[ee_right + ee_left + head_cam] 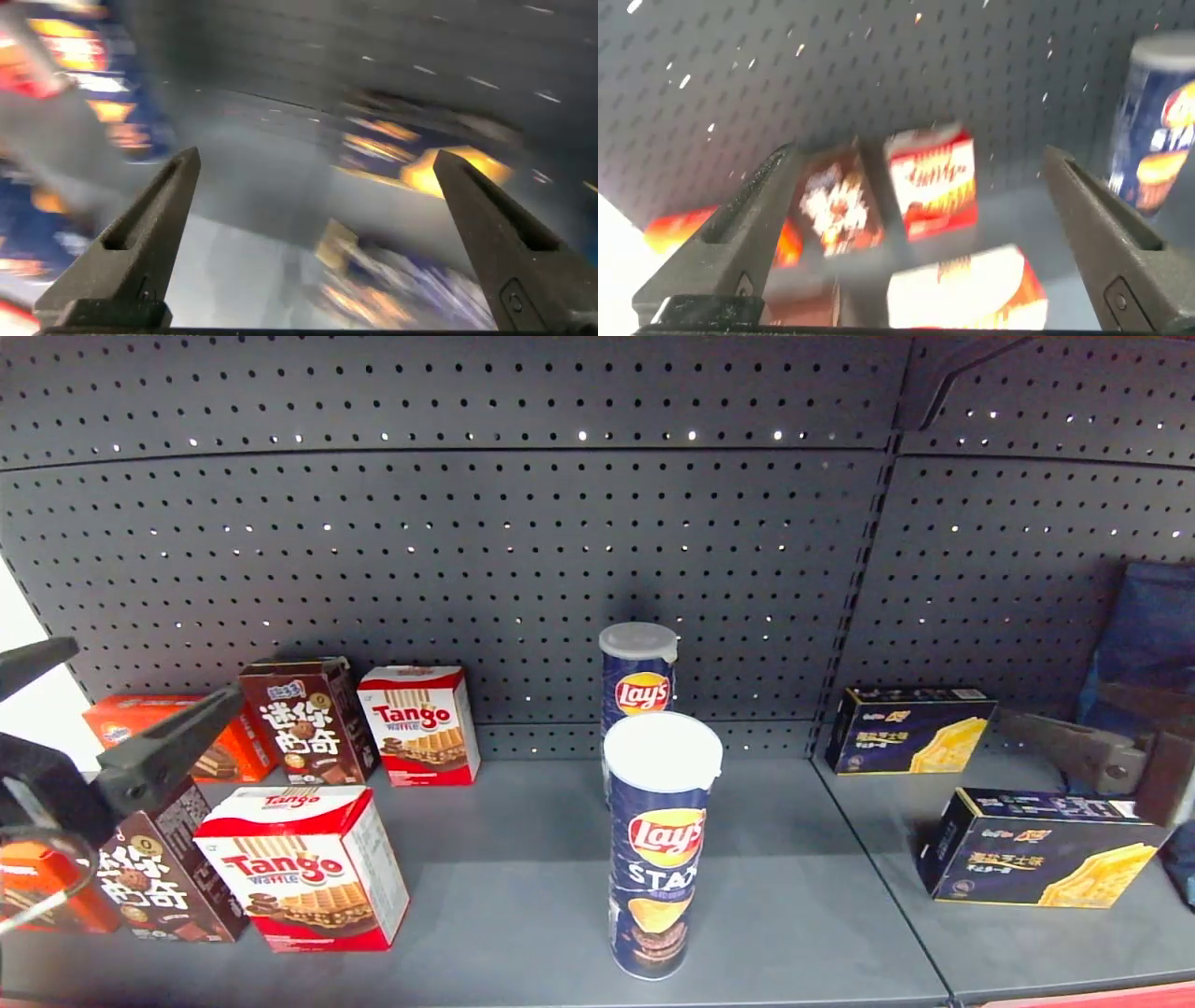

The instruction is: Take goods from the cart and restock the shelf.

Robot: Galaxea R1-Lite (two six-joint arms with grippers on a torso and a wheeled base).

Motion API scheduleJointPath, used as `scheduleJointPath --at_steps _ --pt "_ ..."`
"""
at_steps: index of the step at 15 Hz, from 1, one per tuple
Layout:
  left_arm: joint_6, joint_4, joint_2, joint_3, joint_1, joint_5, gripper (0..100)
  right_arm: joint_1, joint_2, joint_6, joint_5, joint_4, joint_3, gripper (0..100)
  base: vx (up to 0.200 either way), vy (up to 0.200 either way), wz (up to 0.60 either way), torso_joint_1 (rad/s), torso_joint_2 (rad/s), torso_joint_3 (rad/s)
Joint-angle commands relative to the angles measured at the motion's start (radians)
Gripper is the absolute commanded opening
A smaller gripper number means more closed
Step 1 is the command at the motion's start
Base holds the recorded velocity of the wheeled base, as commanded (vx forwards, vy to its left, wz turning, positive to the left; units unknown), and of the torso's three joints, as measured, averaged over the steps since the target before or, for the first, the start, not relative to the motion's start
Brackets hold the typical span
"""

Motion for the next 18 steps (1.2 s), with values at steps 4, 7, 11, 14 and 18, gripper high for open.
scheduleJointPath --at_steps 4,7,11,14,18 --pt "0.008 0.144 -0.484 0.325 0.012 0.072 100 -0.255 -0.517 0.028 -0.118 -0.006 0.392 100 0.000 0.000 0.00 0.000 0.00 0.000" --pt "0.008 0.432 -0.740 0.356 0.012 0.070 100 -0.333 -0.809 0.021 -0.110 0.019 0.610 100 0.000 0.000 0.00 0.000 0.00 0.000" --pt "0.007 0.557 -0.872 0.363 0.012 0.069 100 -0.326 -1.001 0.031 -0.074 0.170 0.674 100 0.000 0.000 0.00 0.000 0.00 0.000" --pt "0.007 0.549 -0.874 0.385 0.010 0.050 100 -0.290 -1.061 0.019 0.081 0.247 0.674 100 0.000 0.000 0.00 0.000 0.00 0.000" --pt "0.013 0.531 -0.874 0.421 0.010 -0.077 100 -0.290 -1.061 0.033 0.080 0.239 0.674 100 0.000 0.000 0.00 0.000 0.00 0.000"
